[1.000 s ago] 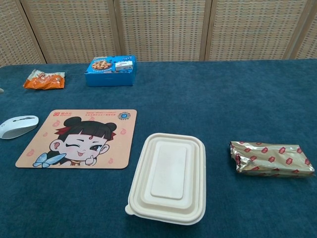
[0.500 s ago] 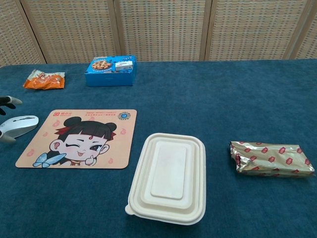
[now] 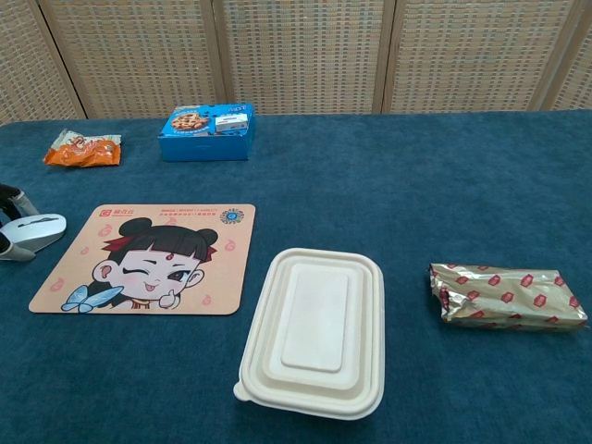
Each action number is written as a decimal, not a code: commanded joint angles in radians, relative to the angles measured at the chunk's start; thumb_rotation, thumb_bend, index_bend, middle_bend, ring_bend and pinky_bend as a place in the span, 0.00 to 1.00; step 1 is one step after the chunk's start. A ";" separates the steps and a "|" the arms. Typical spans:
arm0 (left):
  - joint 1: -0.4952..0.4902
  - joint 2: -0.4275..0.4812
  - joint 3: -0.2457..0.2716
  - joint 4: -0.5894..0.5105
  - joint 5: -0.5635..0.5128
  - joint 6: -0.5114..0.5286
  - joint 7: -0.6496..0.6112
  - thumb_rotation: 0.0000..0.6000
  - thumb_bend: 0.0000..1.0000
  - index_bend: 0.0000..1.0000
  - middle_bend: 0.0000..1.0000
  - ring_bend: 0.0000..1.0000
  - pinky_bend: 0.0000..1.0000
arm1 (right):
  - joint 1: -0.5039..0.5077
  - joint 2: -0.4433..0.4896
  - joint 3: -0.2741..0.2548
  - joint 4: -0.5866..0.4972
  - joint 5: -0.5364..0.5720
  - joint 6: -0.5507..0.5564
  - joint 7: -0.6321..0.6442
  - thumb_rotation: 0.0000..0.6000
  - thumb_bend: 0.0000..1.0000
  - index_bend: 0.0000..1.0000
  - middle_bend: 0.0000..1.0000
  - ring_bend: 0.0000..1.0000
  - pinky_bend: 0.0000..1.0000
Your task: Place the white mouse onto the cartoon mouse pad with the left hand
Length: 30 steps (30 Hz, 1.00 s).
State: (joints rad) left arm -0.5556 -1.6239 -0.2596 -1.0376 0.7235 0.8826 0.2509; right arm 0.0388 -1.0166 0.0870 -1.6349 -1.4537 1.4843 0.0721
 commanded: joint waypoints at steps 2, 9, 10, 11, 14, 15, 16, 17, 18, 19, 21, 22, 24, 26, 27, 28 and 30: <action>0.018 0.002 -0.021 -0.019 0.013 0.024 -0.047 1.00 0.26 0.56 0.52 0.48 0.59 | 0.001 0.000 -0.001 -0.001 -0.002 -0.001 -0.002 1.00 0.00 0.00 0.00 0.00 0.00; 0.031 0.091 -0.071 -0.205 -0.048 0.050 -0.038 1.00 0.26 0.56 0.52 0.48 0.59 | 0.000 0.001 -0.005 -0.007 -0.009 0.002 -0.003 1.00 0.00 0.00 0.00 0.00 0.00; 0.027 0.111 -0.086 -0.260 -0.089 0.057 -0.016 1.00 0.26 0.56 0.52 0.48 0.59 | 0.000 0.002 -0.005 -0.008 -0.010 0.003 -0.003 1.00 0.00 0.00 0.00 0.00 0.00; 0.022 0.126 -0.094 -0.298 -0.125 0.066 0.009 1.00 0.26 0.56 0.52 0.48 0.59 | 0.000 0.002 -0.005 -0.009 -0.011 0.003 -0.002 1.00 0.00 0.00 0.00 0.00 0.00; -0.001 0.150 -0.119 -0.392 -0.223 0.112 0.081 1.00 0.28 0.56 0.52 0.48 0.59 | 0.000 0.003 -0.007 -0.011 -0.015 0.003 -0.002 1.00 0.00 0.00 0.00 0.00 0.00; -0.013 0.155 -0.126 -0.422 -0.260 0.132 0.110 1.00 0.28 0.56 0.52 0.48 0.59 | 0.000 0.004 -0.008 -0.012 -0.016 0.004 -0.002 1.00 0.00 0.00 0.00 0.00 0.00; -0.031 0.159 -0.135 -0.460 -0.308 0.160 0.150 1.00 0.29 0.56 0.52 0.48 0.59 | 0.000 0.004 -0.008 -0.012 -0.018 0.004 0.000 1.00 0.00 0.00 0.00 0.00 0.00; -0.051 0.157 -0.145 -0.493 -0.352 0.188 0.188 1.00 0.29 0.56 0.52 0.48 0.59 | -0.001 0.006 -0.008 -0.013 -0.019 0.006 0.003 1.00 0.00 0.00 0.00 0.00 0.00; -0.075 0.152 -0.156 -0.526 -0.410 0.225 0.233 1.00 0.29 0.56 0.52 0.48 0.59 | -0.002 0.008 -0.008 -0.014 -0.019 0.008 0.007 1.00 0.00 0.00 0.00 0.00 0.00; -0.093 0.146 -0.165 -0.544 -0.455 0.251 0.263 1.00 0.29 0.56 0.52 0.48 0.59 | -0.003 0.009 -0.007 -0.014 -0.019 0.010 0.011 1.00 0.00 0.00 0.00 0.00 0.00; -0.119 0.134 -0.178 -0.565 -0.514 0.290 0.303 1.00 0.29 0.56 0.52 0.48 0.59 | -0.004 0.011 -0.007 -0.014 -0.020 0.011 0.015 1.00 0.00 0.00 0.00 0.00 0.00; -0.134 0.125 -0.184 -0.573 -0.542 0.310 0.321 1.00 0.29 0.56 0.52 0.48 0.59 | -0.004 0.012 -0.007 -0.014 -0.021 0.013 0.019 1.00 0.00 0.00 0.00 0.00 0.00; -0.170 0.092 -0.201 -0.580 -0.605 0.346 0.356 1.00 0.30 0.56 0.52 0.48 0.59 | -0.005 0.016 -0.008 -0.015 -0.025 0.014 0.027 1.00 0.00 0.00 0.00 0.00 0.00; -0.187 0.071 -0.213 -0.577 -0.634 0.356 0.364 1.00 0.30 0.56 0.52 0.48 0.59 | -0.005 0.017 -0.010 -0.016 -0.029 0.015 0.029 1.00 0.00 0.00 0.00 0.00 0.00; -0.193 0.061 -0.218 -0.578 -0.647 0.354 0.363 1.00 0.30 0.56 0.52 0.48 0.59 | -0.004 0.018 -0.011 -0.016 -0.032 0.015 0.030 1.00 0.00 0.00 0.00 0.00 0.00; -0.200 0.050 -0.220 -0.577 -0.655 0.356 0.364 1.00 0.31 0.56 0.52 0.48 0.59 | -0.004 0.018 -0.012 -0.016 -0.034 0.014 0.032 1.00 0.00 0.00 0.00 0.00 0.00; -0.210 0.030 -0.219 -0.577 -0.653 0.367 0.363 1.00 0.31 0.56 0.52 0.48 0.59 | -0.003 0.018 -0.013 -0.015 -0.034 0.010 0.033 1.00 0.00 0.00 0.00 0.00 0.00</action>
State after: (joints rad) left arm -0.7533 -1.5785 -0.4724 -1.6100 0.0751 1.2380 0.6091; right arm 0.0356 -0.9989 0.0741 -1.6506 -1.4879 1.4953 0.1047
